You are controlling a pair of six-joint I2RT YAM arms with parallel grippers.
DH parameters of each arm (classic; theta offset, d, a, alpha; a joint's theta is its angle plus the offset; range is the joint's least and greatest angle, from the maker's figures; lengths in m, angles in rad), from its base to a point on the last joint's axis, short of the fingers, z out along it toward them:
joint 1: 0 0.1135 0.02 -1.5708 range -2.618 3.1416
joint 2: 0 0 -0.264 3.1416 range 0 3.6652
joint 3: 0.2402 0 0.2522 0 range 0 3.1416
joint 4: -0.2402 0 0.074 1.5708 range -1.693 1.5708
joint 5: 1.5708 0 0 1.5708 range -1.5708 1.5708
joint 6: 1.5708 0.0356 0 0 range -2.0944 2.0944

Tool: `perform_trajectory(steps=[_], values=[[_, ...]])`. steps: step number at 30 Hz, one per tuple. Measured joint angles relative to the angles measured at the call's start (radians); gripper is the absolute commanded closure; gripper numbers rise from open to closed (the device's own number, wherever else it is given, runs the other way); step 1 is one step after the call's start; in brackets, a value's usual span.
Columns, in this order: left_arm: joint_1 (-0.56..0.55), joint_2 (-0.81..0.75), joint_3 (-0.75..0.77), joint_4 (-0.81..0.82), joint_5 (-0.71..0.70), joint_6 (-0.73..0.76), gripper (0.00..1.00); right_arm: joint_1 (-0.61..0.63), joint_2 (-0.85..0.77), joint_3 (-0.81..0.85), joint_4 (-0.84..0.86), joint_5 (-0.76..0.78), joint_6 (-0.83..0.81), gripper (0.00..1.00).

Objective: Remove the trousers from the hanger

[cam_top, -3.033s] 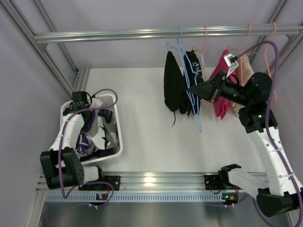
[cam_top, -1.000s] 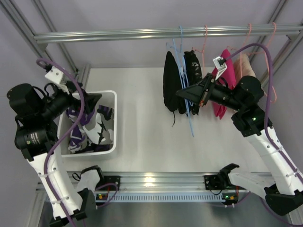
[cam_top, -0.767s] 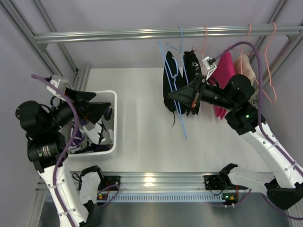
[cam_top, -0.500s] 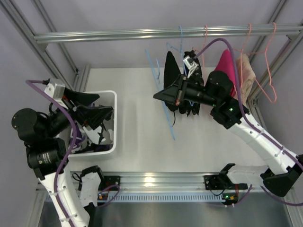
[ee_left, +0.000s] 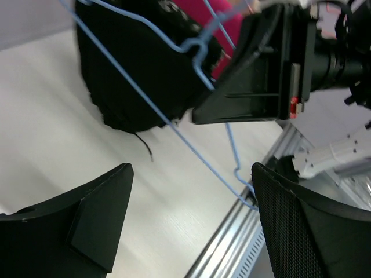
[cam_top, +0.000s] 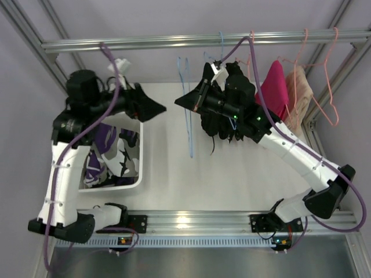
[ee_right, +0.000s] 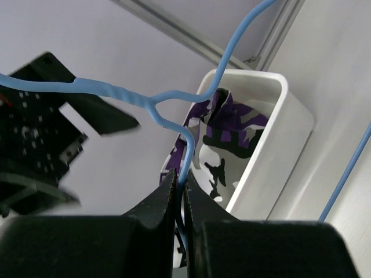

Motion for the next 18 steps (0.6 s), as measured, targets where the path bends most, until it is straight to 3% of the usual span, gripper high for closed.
perform_trajectory(steps=[2,4,13,18], values=[[-0.185,0.047,0.011,-0.022,-0.094,0.027,0.15,0.0,0.012,0.019,-0.006,0.031,0.004,1.0],[-0.282,0.071,0.006,-0.043,-0.165,0.041,0.17,0.0,0.022,0.032,-0.013,0.062,0.01,1.0],[-0.469,0.035,-0.103,-0.022,-0.398,0.053,0.27,0.0,0.049,0.041,-0.029,0.125,0.068,1.0],[-0.571,0.031,-0.162,0.016,-0.508,0.041,0.37,0.0,0.064,0.041,-0.027,0.114,0.093,1.0]])
